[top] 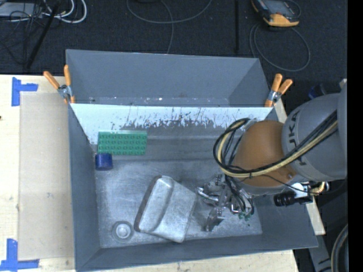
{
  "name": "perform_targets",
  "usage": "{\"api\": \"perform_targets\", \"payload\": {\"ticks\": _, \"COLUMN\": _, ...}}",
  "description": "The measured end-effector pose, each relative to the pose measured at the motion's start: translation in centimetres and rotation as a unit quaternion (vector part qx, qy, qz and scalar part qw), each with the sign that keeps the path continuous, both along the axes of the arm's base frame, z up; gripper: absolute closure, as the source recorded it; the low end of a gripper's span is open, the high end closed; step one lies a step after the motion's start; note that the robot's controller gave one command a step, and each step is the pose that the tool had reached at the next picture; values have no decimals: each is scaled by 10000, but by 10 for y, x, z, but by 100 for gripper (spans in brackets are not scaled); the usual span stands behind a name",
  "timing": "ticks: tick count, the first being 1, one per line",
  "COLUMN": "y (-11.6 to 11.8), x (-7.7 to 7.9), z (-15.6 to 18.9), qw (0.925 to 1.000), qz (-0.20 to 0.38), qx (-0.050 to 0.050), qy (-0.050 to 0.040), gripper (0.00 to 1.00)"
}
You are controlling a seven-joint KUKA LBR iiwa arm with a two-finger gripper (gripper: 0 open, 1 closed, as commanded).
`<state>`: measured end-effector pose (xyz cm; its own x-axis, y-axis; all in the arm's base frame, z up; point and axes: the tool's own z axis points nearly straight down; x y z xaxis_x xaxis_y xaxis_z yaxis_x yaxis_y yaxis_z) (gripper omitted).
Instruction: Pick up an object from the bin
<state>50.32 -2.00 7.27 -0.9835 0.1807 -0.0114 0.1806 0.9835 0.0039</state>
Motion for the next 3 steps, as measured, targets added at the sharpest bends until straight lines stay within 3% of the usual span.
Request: {"api": "perform_targets", "payload": {"ticks": 3, "y": 1, "x": 4, "z": 2, "qw": 10000, "qz": 3, "qx": -2, "qy": 49, "gripper": 0}}
